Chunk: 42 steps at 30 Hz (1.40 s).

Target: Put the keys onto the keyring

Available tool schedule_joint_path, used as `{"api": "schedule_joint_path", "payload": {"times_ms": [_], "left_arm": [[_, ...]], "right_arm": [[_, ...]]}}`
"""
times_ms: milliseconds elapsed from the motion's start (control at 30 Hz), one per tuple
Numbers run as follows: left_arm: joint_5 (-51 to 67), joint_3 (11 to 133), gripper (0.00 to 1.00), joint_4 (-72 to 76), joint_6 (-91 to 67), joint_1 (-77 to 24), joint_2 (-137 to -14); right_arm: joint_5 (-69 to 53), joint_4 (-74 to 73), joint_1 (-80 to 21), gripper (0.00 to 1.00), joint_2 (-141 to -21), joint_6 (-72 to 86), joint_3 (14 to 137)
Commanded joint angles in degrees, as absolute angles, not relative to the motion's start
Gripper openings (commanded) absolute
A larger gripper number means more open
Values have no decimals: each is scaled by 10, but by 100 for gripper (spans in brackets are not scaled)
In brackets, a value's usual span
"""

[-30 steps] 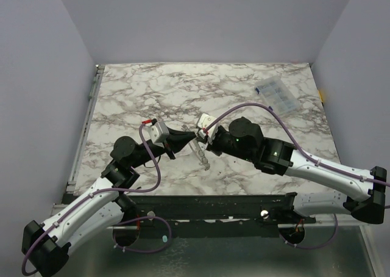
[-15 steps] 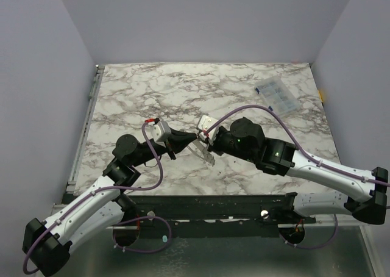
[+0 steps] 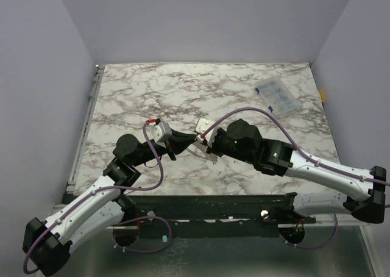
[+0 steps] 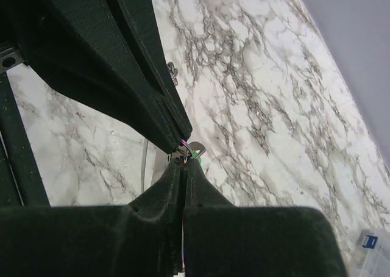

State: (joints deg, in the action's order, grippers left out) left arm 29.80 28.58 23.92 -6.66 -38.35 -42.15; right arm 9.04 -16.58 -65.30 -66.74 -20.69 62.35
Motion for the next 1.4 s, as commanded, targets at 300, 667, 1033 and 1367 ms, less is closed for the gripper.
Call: {"api": "schedule_joint_path", "payload": {"times_ms": [300, 667, 1033, 1367], "left_arm": [[361, 302, 43, 258, -70, -381, -432], [313, 294, 83, 258, -65, -378, -405], [280, 288, 75, 245, -40, -375, -395], [309, 294, 63, 244, -57, -376, -422]], "right_arm": [[116, -235, -654, 1, -658, -217, 667], [144, -261, -654, 1, -663, -212, 680], [183, -271, -654, 1, -680, -161, 699], [254, -232, -654, 1, -708, -26, 742]]}}
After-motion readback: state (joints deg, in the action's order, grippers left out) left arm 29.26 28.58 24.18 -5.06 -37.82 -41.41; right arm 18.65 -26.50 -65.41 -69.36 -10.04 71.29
